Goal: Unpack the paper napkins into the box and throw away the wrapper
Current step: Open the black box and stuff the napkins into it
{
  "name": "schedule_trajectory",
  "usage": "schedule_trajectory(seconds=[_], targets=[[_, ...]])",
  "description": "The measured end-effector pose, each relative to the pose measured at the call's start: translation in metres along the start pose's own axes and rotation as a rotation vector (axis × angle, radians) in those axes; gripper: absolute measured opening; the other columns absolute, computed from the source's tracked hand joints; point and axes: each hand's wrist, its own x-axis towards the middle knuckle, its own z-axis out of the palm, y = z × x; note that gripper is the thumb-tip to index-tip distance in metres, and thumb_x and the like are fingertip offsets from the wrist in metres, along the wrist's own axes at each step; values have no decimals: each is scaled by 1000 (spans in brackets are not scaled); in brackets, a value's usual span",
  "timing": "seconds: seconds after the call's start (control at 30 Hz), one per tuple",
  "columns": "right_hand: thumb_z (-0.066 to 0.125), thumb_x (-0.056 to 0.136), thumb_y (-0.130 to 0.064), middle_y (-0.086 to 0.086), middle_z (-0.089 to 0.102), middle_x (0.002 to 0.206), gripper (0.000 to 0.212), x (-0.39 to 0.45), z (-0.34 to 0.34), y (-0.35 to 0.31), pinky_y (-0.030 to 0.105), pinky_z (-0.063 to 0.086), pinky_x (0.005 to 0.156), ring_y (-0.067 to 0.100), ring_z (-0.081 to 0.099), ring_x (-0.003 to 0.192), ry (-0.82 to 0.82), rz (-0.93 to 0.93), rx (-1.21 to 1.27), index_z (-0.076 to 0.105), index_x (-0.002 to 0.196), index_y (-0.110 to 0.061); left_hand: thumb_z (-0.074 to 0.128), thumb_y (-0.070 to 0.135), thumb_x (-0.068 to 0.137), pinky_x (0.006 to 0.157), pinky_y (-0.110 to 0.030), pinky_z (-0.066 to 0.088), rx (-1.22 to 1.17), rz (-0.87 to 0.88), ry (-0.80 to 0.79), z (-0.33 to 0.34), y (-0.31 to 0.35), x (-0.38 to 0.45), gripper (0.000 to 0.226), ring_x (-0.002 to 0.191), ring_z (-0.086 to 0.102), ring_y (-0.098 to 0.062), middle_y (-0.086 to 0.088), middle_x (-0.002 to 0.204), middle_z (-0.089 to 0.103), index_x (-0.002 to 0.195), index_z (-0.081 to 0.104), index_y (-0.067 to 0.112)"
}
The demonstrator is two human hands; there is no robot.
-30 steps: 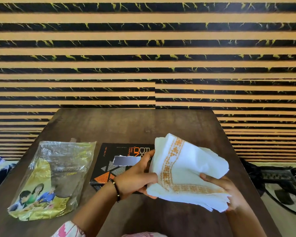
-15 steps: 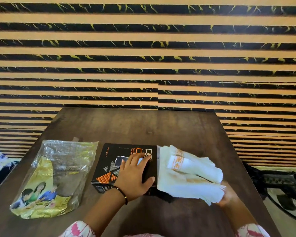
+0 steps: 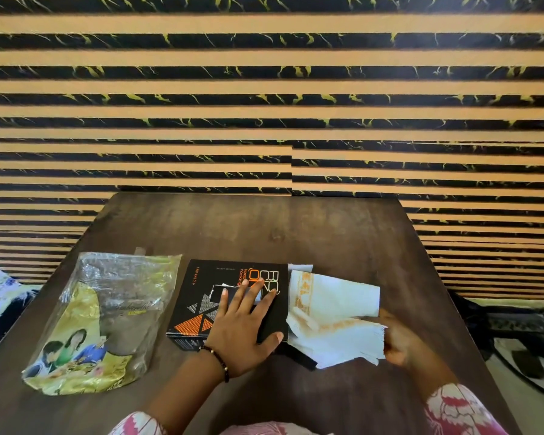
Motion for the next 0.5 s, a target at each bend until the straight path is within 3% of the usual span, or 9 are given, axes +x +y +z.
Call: schedule_trajectory(seconds=[0.13, 0.27, 0.37, 0.5], targets=[[32, 93, 7, 11, 54, 77, 21, 7, 2, -4, 34, 42, 62, 24, 51, 69, -12, -3, 26, 50, 87, -4, 6, 72, 66, 111, -45, -17, 13, -9, -10, 1, 0, 0, 88, 143, -18, -21, 7, 157, -13, 146, -1, 34], [35, 93, 5, 11, 56, 83, 21, 19, 0, -1, 30, 53, 55, 25, 55, 73, -54, -16, 14, 47, 106, -6, 7, 72, 66, 110, -45, -17, -11, -15, -18, 3, -1, 1, 89, 140, -23, -18, 6, 157, -13, 146, -1, 35], [49, 88, 5, 14, 65, 98, 36, 26, -5, 4, 31, 58, 58, 29, 63, 85, -137, -31, 60, 50, 120, -12, 8, 72, 66, 110, -45, -17, -23, -9, -18, 4, -2, 3, 88, 132, -28, -13, 6, 157, -13, 145, -1, 35], [57, 83, 7, 17, 66, 107, 42, 26, -8, 11, 32, 59, 61, 26, 68, 86, -151, -33, -12, 51, 123, -5, 11, 72, 67, 110, -44, -16, -51, -8, -11, 5, -5, 5, 87, 134, -24, -10, 7, 157, -12, 145, 0, 36]])
